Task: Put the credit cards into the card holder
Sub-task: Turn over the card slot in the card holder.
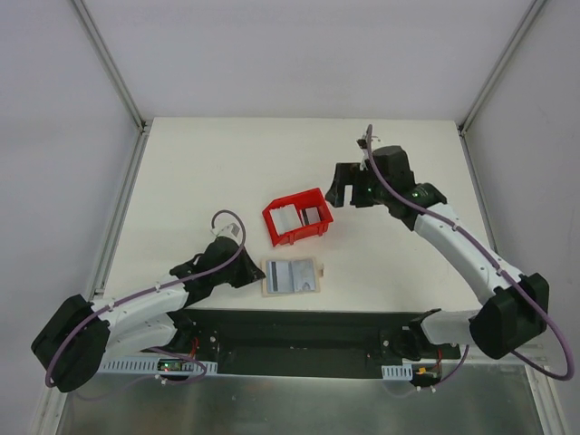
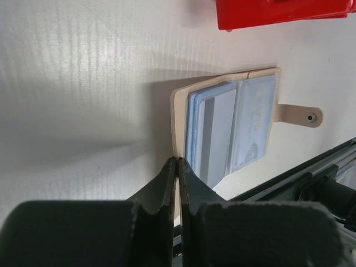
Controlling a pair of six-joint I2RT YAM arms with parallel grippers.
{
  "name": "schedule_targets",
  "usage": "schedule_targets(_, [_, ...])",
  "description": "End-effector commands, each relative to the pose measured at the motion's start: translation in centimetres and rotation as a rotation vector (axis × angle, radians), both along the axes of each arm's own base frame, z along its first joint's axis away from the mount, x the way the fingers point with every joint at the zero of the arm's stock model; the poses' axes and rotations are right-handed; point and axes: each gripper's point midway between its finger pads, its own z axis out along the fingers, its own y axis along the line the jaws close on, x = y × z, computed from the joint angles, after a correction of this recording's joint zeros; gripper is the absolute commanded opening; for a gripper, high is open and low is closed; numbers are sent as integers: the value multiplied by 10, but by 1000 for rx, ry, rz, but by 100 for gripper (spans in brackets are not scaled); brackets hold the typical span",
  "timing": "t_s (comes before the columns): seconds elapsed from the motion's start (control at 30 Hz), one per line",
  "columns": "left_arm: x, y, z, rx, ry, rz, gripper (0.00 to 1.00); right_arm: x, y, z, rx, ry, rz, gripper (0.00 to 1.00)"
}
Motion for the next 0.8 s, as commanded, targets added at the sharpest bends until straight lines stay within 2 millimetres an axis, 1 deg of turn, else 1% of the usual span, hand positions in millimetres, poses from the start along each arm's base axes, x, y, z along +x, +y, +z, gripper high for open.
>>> schedule_targets(0.0, [5,9,-2,-6,-7,84,0,-13,-15,-5,-124,-35,-117,96])
schedule_targets(0.1, [8,8,1,-6,-20,83,0,-33,-20,6,-261,-136,-151,96])
schedule_targets(0.13, [7,9,1,-5,-18,86,0,-42,-12,8,-257,-159,-128,96])
schedule_targets(0.17, [7,9,1,-8,-16,87,0,-49,-3,7,-210,-164,-126,96])
schedule_targets(0.23, [6,9,0,-13,-9,96,0,-60,10,-14,-51,-97,-149,96])
schedule_targets(0.27, [6,10,-1,-15,-4,100,0,-68,19,-30,36,-30,-149,96])
schedule_targets(0.3, [5,9,-1,-18,-2,103,0,-74,30,-42,125,22,-134,96])
schedule_targets(0.33, [5,9,-1,-18,-2,103,0,-82,42,-47,187,64,-96,96])
schedule_targets(0.37, [6,9,0,-22,-6,103,0,-93,50,-57,183,102,-83,96])
schedule_targets(0.4, [6,9,2,-24,-11,102,0,-101,50,-69,128,122,-83,98])
schedule_targets(0.43, [6,9,2,-26,-12,102,0,-111,56,-76,75,119,-60,99])
schedule_targets(0.5, [6,9,3,-29,-15,102,0,-124,64,-86,5,118,-38,95])
schedule_targets(0.53, [7,8,4,-31,-15,103,0,-130,71,-89,-1,129,-27,93])
schedule_targets(0.63, [7,7,6,-36,-20,95,0,-137,88,-98,-15,152,0,87])
schedule_targets(0.73, [7,8,5,-33,-19,100,0,-143,112,-107,-28,196,69,74])
schedule_targets(0.77, [8,7,6,-37,-20,99,0,-145,117,-111,-44,205,87,73])
